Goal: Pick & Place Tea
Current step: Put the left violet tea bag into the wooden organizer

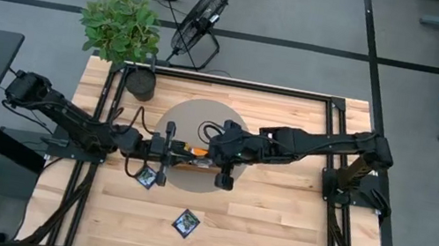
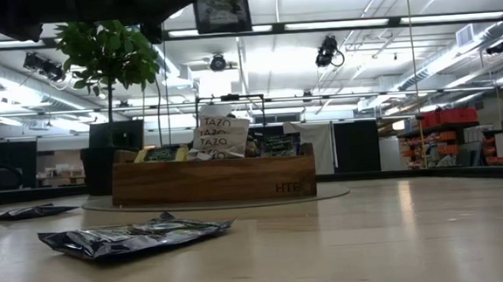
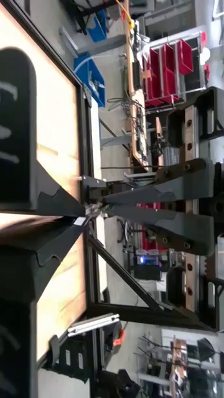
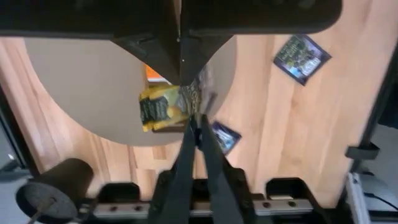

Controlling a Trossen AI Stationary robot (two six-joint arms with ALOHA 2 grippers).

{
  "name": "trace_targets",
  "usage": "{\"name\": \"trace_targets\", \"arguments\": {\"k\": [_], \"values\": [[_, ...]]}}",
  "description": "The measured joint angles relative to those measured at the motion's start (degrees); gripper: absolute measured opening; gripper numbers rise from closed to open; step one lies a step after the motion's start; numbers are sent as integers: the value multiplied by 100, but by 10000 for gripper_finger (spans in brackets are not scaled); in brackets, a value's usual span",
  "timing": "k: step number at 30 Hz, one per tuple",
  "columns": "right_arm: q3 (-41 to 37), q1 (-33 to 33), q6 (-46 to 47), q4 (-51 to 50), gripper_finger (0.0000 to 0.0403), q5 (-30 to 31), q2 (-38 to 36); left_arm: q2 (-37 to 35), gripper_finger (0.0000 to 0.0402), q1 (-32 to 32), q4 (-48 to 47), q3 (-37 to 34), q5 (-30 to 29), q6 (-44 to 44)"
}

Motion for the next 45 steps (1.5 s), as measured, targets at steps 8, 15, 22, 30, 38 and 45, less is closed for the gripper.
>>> {"name": "trace_targets", "arguments": {"k": [8, 15, 22, 30, 38, 45], "values": [[-8, -4, 54, -509, 1, 479, -75, 0, 67, 0, -378, 0, -304, -5], [-22, -4, 262, -989, 0, 917, -91, 0, 78, -26, -530, 0, -303, -57], [-780, -17, 583, -739, 0, 1062, -272, 0, 74, -101, -634, 0, -306, -180], [-2447, -138, 757, 1387, 0, 1105, -769, 0, 74, -331, -648, 2, -306, -202], [-3384, -426, 839, 2224, 0, 1151, -806, 0, 74, -545, -649, 2, -305, -203], [-3740, -533, 897, 2494, 0, 1046, -808, 0, 74, -551, -642, 2, -306, -208]]}}
